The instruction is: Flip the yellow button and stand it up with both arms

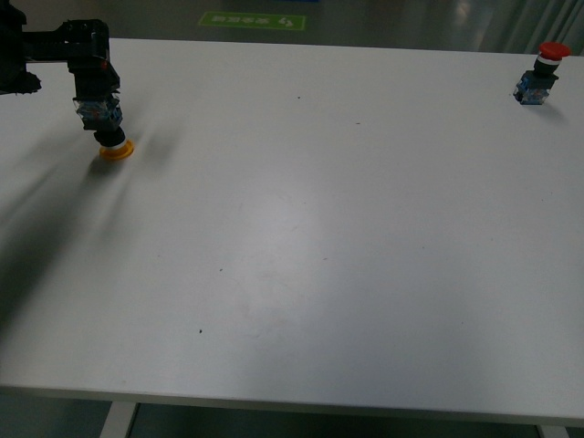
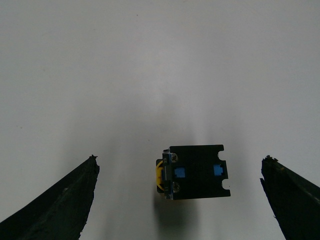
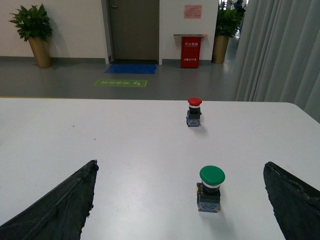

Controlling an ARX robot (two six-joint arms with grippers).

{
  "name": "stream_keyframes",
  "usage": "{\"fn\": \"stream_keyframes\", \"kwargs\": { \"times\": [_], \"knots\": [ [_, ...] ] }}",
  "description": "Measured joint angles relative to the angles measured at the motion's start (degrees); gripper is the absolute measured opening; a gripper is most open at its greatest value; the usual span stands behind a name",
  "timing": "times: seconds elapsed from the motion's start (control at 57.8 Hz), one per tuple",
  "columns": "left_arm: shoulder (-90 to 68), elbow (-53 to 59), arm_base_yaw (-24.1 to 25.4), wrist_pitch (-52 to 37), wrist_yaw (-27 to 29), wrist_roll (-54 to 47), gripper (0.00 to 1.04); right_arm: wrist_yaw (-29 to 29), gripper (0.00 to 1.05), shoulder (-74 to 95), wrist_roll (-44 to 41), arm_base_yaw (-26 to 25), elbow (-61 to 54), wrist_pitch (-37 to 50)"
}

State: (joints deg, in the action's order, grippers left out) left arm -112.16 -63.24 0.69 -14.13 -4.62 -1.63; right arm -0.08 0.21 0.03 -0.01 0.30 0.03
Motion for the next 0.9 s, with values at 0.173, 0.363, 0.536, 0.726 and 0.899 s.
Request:
{"fn": "stream_keyframes", "kwargs": {
  "times": [0.173, 0.363, 0.536, 0.726, 0.899],
  "knots": [
    [-1.18, -0.63, -0.48, 0.31, 0.26, 0.00, 0.98, 0.00, 0.97, 0.00, 0.00, 0.00, 0.00, 0.00],
    [-2.58, -1.49, -0.72, 0.90, 0.59, 0.15, 0.98, 0.00, 0.97, 0.00, 0.00, 0.00, 0.00, 0.00],
    [-3.63, -3.43, -0.81, 2.08, 1.20, 0.15, 0.98, 0.00, 0.97, 0.00, 0.00, 0.00, 0.00, 0.00],
    [-4.28, -4.83, -0.98, 3.67, 1.22, 0.07, 0.98, 0.00, 0.97, 0.00, 0.00, 0.00, 0.00, 0.00],
    [-4.74, -5.68, -1.22, 4.90, 1.62, 0.02, 0.76, 0.00, 0.97, 0.00, 0.00, 0.00, 0.00, 0.00]
  ]
}}
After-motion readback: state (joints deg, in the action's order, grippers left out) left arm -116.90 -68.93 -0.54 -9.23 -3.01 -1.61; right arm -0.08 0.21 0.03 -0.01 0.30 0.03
